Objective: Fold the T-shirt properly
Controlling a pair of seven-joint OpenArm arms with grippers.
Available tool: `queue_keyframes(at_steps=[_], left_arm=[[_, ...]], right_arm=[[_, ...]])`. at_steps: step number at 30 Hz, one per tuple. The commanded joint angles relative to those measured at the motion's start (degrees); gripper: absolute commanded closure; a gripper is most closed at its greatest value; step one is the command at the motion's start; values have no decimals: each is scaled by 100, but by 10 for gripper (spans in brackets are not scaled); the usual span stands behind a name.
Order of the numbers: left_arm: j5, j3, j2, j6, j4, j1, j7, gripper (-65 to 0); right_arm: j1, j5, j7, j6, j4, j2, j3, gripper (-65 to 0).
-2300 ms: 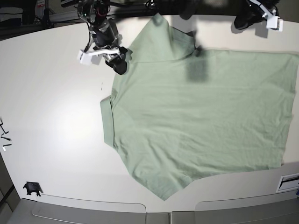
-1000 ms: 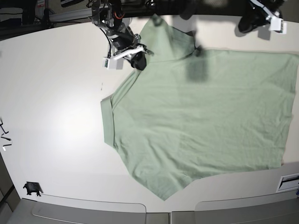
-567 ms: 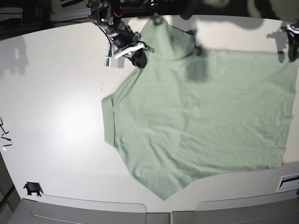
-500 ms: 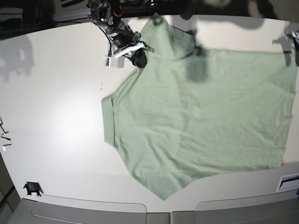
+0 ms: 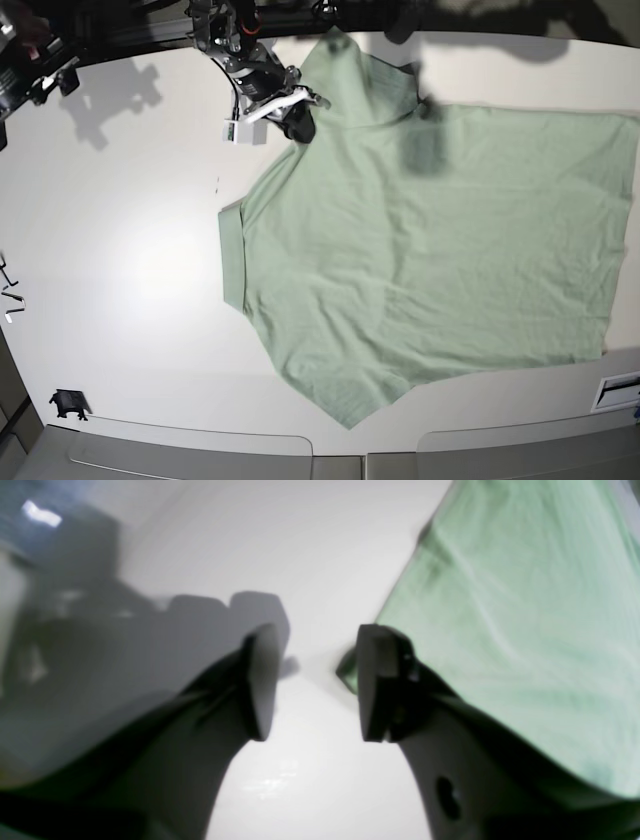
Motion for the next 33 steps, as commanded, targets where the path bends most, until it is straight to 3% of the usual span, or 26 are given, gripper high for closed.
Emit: queue_keyframes(at_steps=[1,3,14,23,25,29,33], left_arm=[[-286,-28,-210,-168,-72,-35,11,-311],[-463,90,-205,-201,-221,-94,142,-362],[-533,1340,-92,-22,-245,-398,76,-363],[-474,1399,-96,-22,-245,-476,57,-350],[-487,1399,-98,-24,-245,-476,52,-289],[-487,1394,-98,-28,-245,-476,-83,0],[-490,1257,-129,-44,-236,-476,-179,0]], right_arm=[[-15,61,13,42,42,-4,-4,0],[-15,61,15,42,42,-4,-4,0],[-17,63,9,44,42,-2,-4,0],[-17,61,9,46,42,-2,-4,0],[-17,61,20,46,42,-2,-4,0],[-20,61,46,44,44,-2,-4,0],[-50,59,-179,46,184,0,9,0]])
